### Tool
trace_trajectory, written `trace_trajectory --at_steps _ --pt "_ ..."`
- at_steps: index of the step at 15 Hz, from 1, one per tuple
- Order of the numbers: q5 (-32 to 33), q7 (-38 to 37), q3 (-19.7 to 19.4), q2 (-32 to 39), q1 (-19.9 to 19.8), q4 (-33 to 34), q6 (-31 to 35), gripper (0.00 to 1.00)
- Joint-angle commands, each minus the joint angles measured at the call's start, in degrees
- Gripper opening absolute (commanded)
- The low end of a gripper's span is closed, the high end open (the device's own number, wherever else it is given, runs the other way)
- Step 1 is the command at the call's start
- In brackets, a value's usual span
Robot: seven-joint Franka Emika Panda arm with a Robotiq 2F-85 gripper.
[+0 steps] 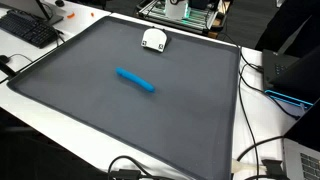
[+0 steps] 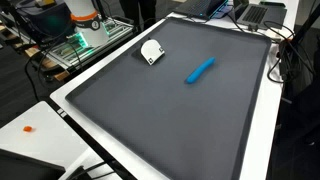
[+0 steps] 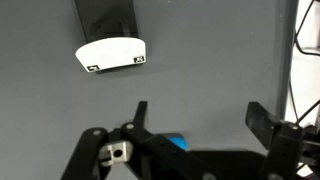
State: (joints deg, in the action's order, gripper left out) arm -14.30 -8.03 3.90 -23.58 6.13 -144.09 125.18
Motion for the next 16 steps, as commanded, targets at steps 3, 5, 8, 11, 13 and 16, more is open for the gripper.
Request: trace_trajectory --at_steps 3,5,8,11,13,16 --pt "-0.1 0.1 0.3 0.0 -0.3 0.0 -0.2 1.0" --pt "-0.1 0.1 0.3 0.0 -0.3 0.0 -0.2 1.0" --pt "-2.5 -3.8 -0.1 1.4 -1.0 -0.4 -0.3 1.0" --pt "-3.8 -11.4 0.6 2.5 -2.5 -1.9 1.3 1.0" --pt "-4.9 -15.6 0.6 3.5 -3.2 -2.9 1.7 1.0" --pt "-7.0 -21.4 0.4 5.3 -4.2 -4.1 2.4 1.0"
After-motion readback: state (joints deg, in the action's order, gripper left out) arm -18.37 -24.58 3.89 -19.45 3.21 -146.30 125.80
